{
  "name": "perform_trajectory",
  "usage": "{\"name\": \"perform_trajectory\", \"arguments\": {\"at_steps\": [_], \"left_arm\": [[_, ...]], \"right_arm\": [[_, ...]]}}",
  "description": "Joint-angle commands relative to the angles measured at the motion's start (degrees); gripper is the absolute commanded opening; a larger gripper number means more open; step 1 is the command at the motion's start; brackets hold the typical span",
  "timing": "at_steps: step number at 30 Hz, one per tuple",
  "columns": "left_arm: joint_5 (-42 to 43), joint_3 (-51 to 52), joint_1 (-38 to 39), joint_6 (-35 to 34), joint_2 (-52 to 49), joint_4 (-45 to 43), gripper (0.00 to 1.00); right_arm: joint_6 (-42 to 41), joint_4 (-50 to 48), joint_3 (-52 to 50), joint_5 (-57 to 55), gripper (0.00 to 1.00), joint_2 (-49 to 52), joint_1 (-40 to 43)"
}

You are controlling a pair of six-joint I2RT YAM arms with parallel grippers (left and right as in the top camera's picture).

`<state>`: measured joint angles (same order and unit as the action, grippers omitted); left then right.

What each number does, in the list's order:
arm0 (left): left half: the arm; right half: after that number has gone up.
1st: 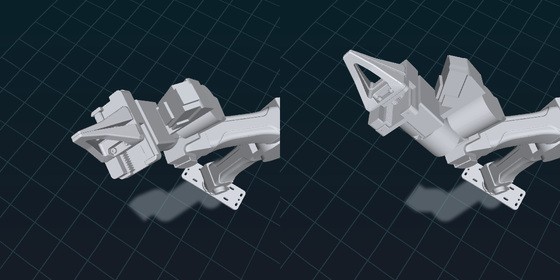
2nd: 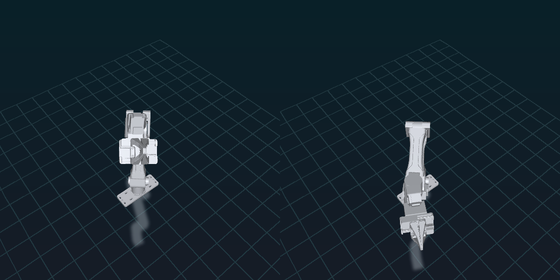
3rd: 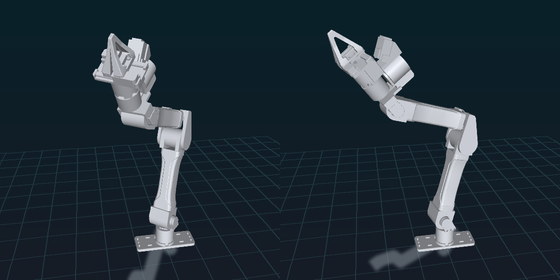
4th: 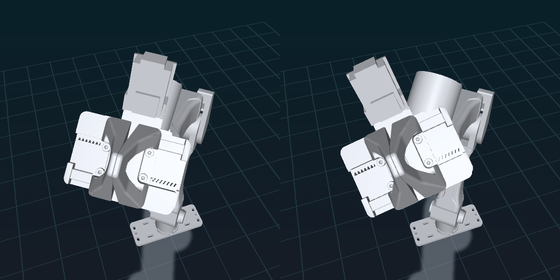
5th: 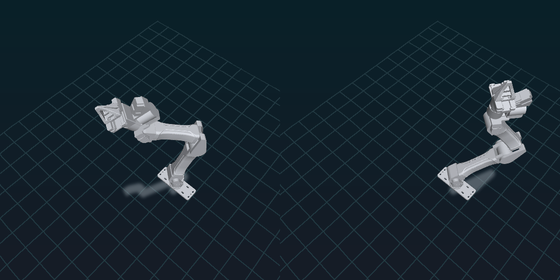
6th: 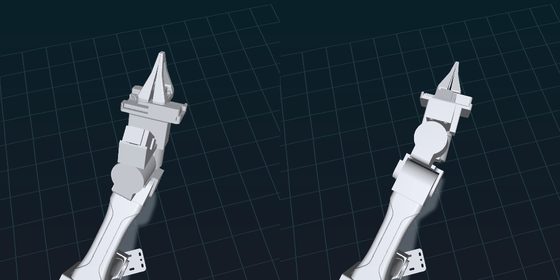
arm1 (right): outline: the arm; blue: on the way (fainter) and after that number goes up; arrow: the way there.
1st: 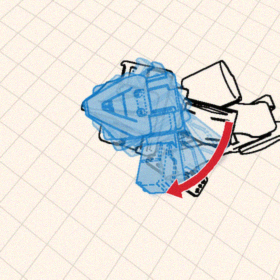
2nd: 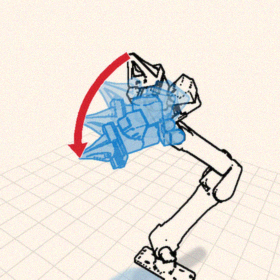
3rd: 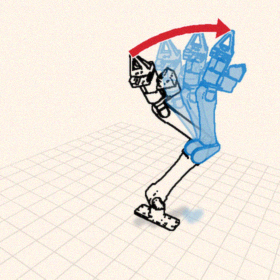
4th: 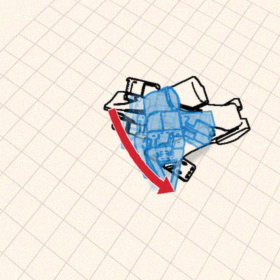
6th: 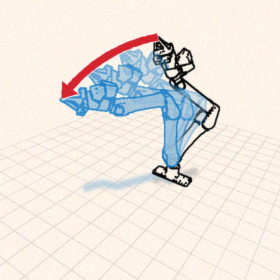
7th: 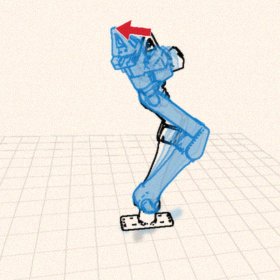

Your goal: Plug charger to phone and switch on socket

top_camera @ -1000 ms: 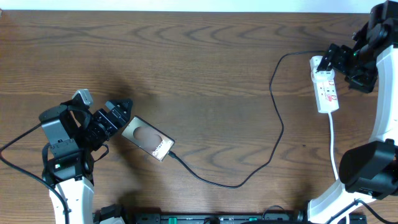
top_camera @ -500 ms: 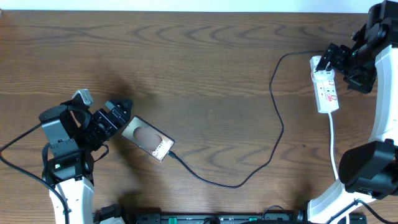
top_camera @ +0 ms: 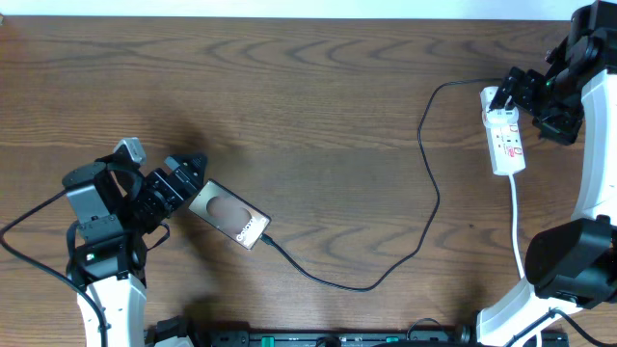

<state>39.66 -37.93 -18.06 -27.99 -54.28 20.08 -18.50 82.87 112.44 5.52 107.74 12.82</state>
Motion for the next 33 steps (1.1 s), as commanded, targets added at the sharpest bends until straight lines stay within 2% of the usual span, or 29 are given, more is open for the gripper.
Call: {"name": "perform_trajectory", "arguments": {"at_steps": [1, 6, 11, 15, 23, 28, 33], "left_arm": [[-0.74, -0.76, 1.01, 1.42, 0.35, 0.57, 0.91], [-9.51, -0.55, 4.68, 1.40, 3.43, 0.61, 0.91], [-31.98, 1.92, 14.60, 1.38, 9.66, -0.68, 0.91], [-44.04, 8.02, 20.55, 1.75, 17.57, -9.20, 0.92], [-42.66, 25.11, 21.09, 11.32, 34.32, -32.28, 0.91], [-42.49, 32.35, 20.98, 13.90, 42.82, -35.43, 0.91], [-37.88, 36.57, 20.72, 21.57, 48.15, -35.36, 0.91]], "right_arm": [[-0.76, 0.09, 0.76, -0.50, 0.99, -0.59, -0.44], [-0.76, 0.09, 0.76, -0.50, 0.99, -0.59, -0.44], [-0.76, 0.09, 0.76, -0.50, 0.99, -0.59, -0.44], [-0.76, 0.09, 0.76, -0.48, 0.99, -0.59, -0.44], [-0.76, 0.09, 0.76, -0.50, 0.99, -0.59, -0.44], [-0.76, 0.09, 0.76, -0.50, 0.99, -0.59, -0.44], [-0.76, 0.09, 0.76, -0.50, 0.99, -0.59, -0.44]]}}
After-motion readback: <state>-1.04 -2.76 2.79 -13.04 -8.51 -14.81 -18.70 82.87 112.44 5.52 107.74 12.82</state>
